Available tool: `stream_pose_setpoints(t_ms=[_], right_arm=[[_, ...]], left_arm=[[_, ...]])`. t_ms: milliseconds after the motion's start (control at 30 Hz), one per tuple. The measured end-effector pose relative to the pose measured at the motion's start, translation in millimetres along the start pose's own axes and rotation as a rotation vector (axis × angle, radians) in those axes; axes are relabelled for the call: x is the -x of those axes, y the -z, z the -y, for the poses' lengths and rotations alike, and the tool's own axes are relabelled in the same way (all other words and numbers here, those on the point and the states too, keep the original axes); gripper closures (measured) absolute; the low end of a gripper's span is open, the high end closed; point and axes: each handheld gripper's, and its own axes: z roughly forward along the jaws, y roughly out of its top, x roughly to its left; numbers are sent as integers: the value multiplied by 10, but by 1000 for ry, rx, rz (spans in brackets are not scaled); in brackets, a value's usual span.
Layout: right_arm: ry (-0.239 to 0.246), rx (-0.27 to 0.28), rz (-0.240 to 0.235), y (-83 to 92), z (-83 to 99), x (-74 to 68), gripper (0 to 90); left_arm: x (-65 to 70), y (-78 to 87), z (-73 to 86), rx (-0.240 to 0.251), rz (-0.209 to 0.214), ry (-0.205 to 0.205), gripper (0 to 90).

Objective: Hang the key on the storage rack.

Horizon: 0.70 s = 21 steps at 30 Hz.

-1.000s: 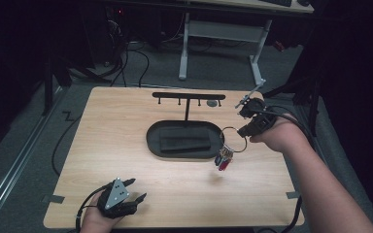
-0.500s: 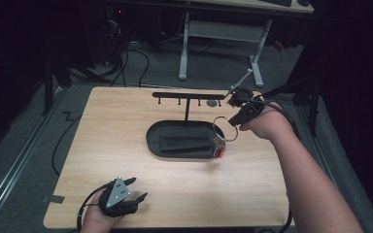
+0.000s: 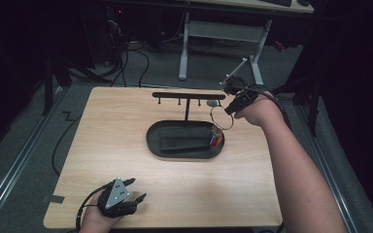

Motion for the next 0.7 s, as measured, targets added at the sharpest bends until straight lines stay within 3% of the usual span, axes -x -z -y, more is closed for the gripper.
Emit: stream_pose_setpoints(t_ms=[200, 400, 700], right_arm=[[-28, 2, 3, -55, -98, 58, 879], [-25, 5, 22, -75, -171, 114, 878], [-54, 14, 6, -256, -141, 210, 878]], left_arm=[[5, 21, 2, -2, -5, -2, 364], [8, 36, 19, -10, -8, -11, 365], [26, 58, 50, -22, -5, -14, 367]])
